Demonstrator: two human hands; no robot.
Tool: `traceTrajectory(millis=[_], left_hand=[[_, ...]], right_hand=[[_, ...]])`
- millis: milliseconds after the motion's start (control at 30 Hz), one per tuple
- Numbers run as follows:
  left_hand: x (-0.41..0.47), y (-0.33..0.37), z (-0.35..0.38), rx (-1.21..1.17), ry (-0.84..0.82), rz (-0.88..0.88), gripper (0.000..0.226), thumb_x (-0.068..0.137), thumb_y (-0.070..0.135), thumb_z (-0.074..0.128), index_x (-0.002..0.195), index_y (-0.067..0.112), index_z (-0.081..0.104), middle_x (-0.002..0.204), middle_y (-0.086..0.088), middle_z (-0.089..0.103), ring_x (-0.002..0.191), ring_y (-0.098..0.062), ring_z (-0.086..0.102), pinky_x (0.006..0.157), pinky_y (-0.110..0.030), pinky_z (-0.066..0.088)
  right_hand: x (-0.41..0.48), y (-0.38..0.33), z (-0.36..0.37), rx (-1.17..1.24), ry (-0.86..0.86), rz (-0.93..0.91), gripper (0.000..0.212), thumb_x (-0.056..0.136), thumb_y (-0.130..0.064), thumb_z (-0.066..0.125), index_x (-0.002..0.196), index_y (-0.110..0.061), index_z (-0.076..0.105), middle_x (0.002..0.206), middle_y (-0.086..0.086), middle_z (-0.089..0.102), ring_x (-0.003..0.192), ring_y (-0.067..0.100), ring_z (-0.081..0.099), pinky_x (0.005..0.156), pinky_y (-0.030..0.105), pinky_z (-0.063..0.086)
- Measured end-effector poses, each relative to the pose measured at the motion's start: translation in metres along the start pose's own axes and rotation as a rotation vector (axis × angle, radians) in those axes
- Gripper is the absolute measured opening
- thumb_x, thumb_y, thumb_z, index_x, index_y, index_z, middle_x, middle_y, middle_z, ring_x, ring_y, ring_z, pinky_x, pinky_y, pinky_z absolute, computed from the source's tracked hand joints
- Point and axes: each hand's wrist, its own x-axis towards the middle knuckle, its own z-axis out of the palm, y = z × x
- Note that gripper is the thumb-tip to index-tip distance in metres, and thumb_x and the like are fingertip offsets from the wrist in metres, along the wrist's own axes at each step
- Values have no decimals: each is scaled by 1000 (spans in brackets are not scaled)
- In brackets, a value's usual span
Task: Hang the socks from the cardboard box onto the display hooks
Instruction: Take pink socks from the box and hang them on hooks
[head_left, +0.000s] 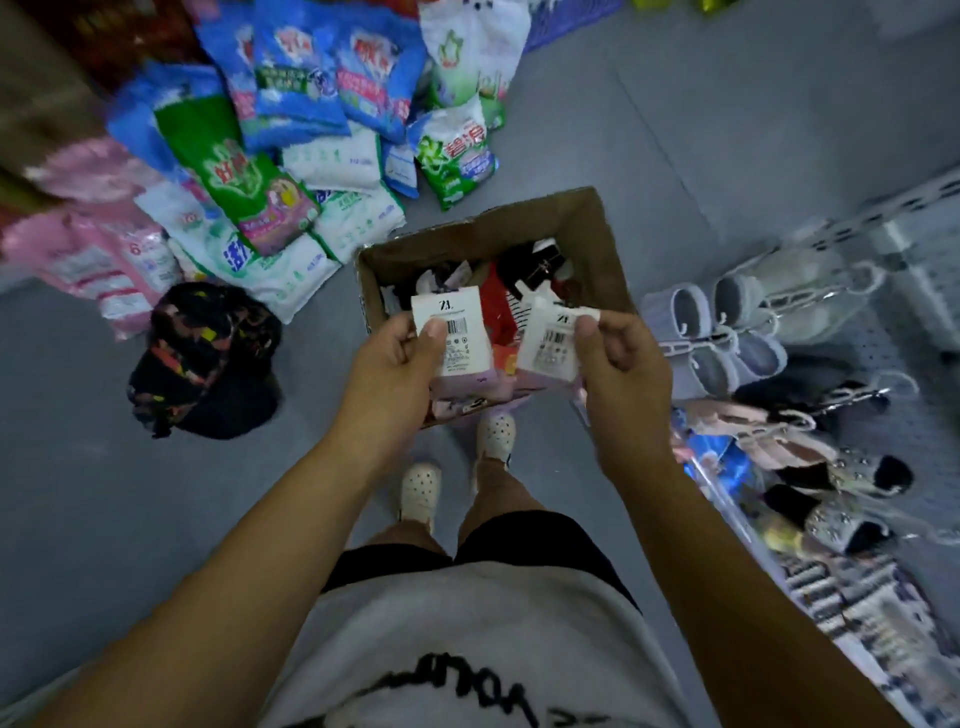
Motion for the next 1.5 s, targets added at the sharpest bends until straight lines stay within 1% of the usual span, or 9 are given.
traceTrajectory(millis=[100, 367, 500, 600, 767, 967, 1067, 1267, 1500], left_hand=[[-20, 18, 7, 152, -114, 152, 21, 107, 20, 47, 123, 14, 61, 102, 2, 75, 79, 1, 73, 66, -15, 55], [-89, 10, 56, 346, -450, 232, 22, 105, 28, 52, 124, 17, 58, 104, 11, 72, 84, 7, 69, 70, -11, 54], [-125, -8, 89, 403, -603, 277, 28, 105, 26, 53, 131, 17, 46, 116, 7, 65, 90, 11, 66, 74, -12, 54], [-154, -26, 116, 464, -734, 332, 35, 107, 37, 47, 137, 22, 53, 130, 2, 65, 114, 0, 64, 100, -28, 53], [-217, -52, 172, 347, -1016, -35, 86, 74, 85, 56, 133, 24, 66, 132, -6, 69, 128, -23, 62, 115, -50, 41], [-300, -99, 250, 490, -1122, 135, 30, 99, 53, 53, 102, 36, 78, 111, -2, 78, 112, -23, 71, 109, -55, 46], [-354, -129, 289, 510, -1098, 132, 33, 105, 43, 48, 95, 35, 79, 101, 3, 80, 100, -18, 75, 103, -54, 52], [-448, -193, 352, 480, -1231, -53, 31, 101, 39, 56, 112, 15, 72, 111, -18, 76, 105, -42, 71, 94, -70, 51], [-512, -226, 408, 534, -1412, -150, 40, 93, 32, 58, 120, 5, 69, 111, -16, 76, 98, -28, 74, 85, -44, 62]], right_hand=[[-55, -10, -14, 80, 109, 6, 13, 99, -20, 61, 95, -8, 62, 88, -1, 78, 85, 13, 76, 62, 24, 58], [-156, -35, -50, 318, 380, 56, 20, 93, -24, 69, 82, -11, 59, 74, 8, 74, 74, 31, 71, 64, 59, 55], [-194, -30, -74, 488, 418, 53, 11, 94, -22, 67, 92, -11, 68, 95, 13, 77, 93, 34, 73, 79, 50, 61], [-219, -21, -101, 615, 476, 18, 17, 90, -22, 68, 99, -7, 70, 99, 14, 76, 96, 30, 73, 83, 44, 60], [-263, -4, -166, 671, 609, -42, 16, 95, -11, 63, 103, 1, 71, 109, 21, 73, 102, 25, 68, 90, 40, 59], [-345, 27, -279, 630, 712, -85, 24, 95, -15, 64, 114, -2, 71, 113, 12, 74, 112, 28, 69, 93, 41, 58], [-391, 48, -342, 495, 821, -126, 17, 91, -12, 71, 108, -10, 73, 102, 7, 76, 99, 21, 70, 90, 38, 58], [-464, 88, -435, 388, 1003, -92, 28, 81, -13, 82, 105, -15, 67, 83, -3, 66, 79, 10, 61, 75, 21, 52], [-522, 106, -505, 499, 1085, -102, 14, 83, -7, 79, 95, -7, 72, 87, 8, 71, 79, 13, 64, 77, 25, 54]])
